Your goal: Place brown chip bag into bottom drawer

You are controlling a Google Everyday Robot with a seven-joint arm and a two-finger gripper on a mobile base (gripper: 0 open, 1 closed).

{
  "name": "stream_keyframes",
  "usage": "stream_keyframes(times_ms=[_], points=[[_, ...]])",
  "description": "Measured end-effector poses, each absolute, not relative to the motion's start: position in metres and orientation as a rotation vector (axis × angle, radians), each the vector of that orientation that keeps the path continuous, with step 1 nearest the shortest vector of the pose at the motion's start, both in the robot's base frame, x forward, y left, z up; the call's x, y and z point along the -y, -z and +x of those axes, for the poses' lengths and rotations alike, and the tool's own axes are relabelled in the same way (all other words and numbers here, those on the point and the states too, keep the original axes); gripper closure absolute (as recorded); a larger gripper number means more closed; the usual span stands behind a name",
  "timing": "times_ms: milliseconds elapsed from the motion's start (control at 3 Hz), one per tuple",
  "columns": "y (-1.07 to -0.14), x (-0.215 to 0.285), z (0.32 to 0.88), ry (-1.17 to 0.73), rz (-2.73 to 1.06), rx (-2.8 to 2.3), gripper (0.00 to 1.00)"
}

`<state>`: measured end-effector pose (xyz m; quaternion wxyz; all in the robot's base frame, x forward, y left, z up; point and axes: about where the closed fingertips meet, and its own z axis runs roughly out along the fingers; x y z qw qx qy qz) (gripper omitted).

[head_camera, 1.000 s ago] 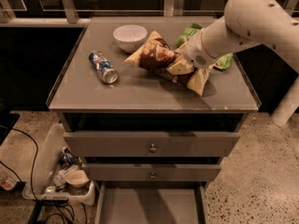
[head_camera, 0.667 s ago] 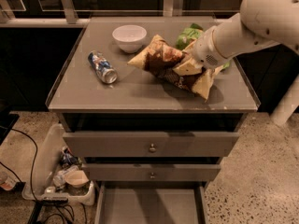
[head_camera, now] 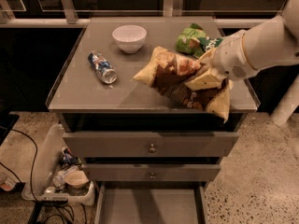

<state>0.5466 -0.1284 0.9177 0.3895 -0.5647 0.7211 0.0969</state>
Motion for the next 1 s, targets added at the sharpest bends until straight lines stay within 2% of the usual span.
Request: stream_keyframes(times_ms=[1000], points=[[-0.9,0.163,0.412,-0.217,-1.377,-1.796,1.0]])
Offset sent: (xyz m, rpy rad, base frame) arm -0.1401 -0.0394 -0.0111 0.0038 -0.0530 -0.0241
